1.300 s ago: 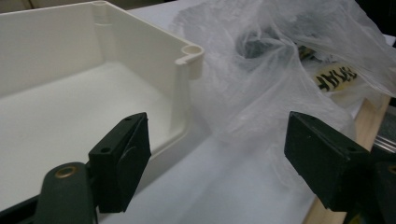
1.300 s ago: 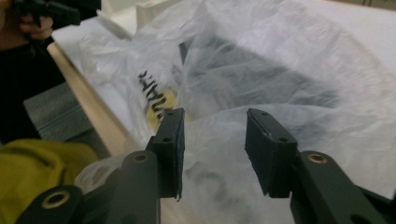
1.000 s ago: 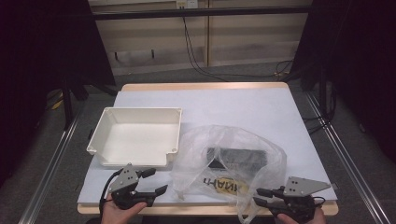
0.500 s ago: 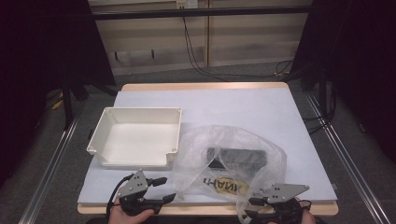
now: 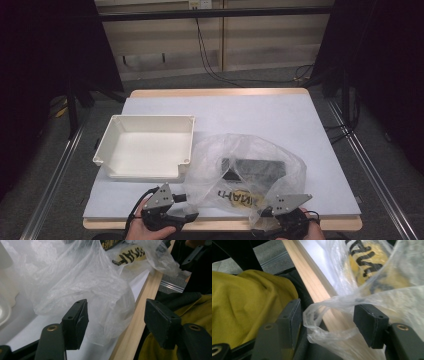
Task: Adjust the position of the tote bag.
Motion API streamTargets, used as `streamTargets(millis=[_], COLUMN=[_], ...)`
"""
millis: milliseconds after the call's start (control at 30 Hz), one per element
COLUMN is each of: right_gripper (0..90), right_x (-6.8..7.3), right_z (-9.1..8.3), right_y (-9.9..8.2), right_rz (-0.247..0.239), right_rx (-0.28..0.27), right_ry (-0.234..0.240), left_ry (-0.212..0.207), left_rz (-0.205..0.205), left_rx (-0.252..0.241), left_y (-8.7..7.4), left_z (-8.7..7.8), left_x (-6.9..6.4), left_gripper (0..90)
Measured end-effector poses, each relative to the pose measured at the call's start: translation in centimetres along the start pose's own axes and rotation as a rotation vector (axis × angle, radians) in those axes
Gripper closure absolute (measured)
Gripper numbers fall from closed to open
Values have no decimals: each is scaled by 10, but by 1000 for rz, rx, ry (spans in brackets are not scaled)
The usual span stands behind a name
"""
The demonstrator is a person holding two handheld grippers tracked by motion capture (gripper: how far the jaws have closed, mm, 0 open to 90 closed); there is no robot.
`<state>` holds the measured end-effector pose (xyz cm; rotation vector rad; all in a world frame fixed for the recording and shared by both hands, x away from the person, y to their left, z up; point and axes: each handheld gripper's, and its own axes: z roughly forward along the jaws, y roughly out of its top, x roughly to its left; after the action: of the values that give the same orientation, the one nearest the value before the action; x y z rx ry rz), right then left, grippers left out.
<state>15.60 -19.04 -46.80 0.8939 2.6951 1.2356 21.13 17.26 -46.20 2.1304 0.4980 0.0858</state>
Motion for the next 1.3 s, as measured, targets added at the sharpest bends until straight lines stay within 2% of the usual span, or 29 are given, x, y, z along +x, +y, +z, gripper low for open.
streamTargets(millis=[133,200,367,433,467,567,600,667,733,800,967,1033,1200,1300], right_gripper=[409,452,586,596,629,631,631,611,608,687,871,892,900,900], right_x=[0,0,1,1,1,1,1,1,2,4,1,0,-3,-5], right_z=[9,13,18,19,20,20,20,24,26,30,28,25,15,9], right_y=[4,5,4,4,5,6,6,5,4,4,4,4,6,7], right_rz=[-16,-22,-30,-34,-37,-31,-31,-32,-36,-47,-39,-30,-19,-14], right_rx=[14,18,20,26,28,23,23,36,48,61,39,19,-38,-64], right_ry=[8,16,46,43,56,58,58,68,70,69,71,74,71,73], left_ry=[-8,-7,-18,-25,-23,-39,-37,-59,-55,-62,-80,-82,-88,-87], left_rz=[-5,-5,-6,-12,1,5,12,9,15,1,3,4,-17,-6], left_rx=[9,26,18,13,38,35,49,45,60,47,21,22,-10,-17], left_y=[0,-1,-1,0,2,3,4,4,4,4,4,5,4,5], left_z=[5,6,8,10,13,17,17,19,19,17,15,14,10,8], left_x=[3,4,5,5,4,1,0,0,0,0,0,-1,-2,-2], left_gripper=[376,423,569,603,608,660,660,760,783,842,868,869,869,869])
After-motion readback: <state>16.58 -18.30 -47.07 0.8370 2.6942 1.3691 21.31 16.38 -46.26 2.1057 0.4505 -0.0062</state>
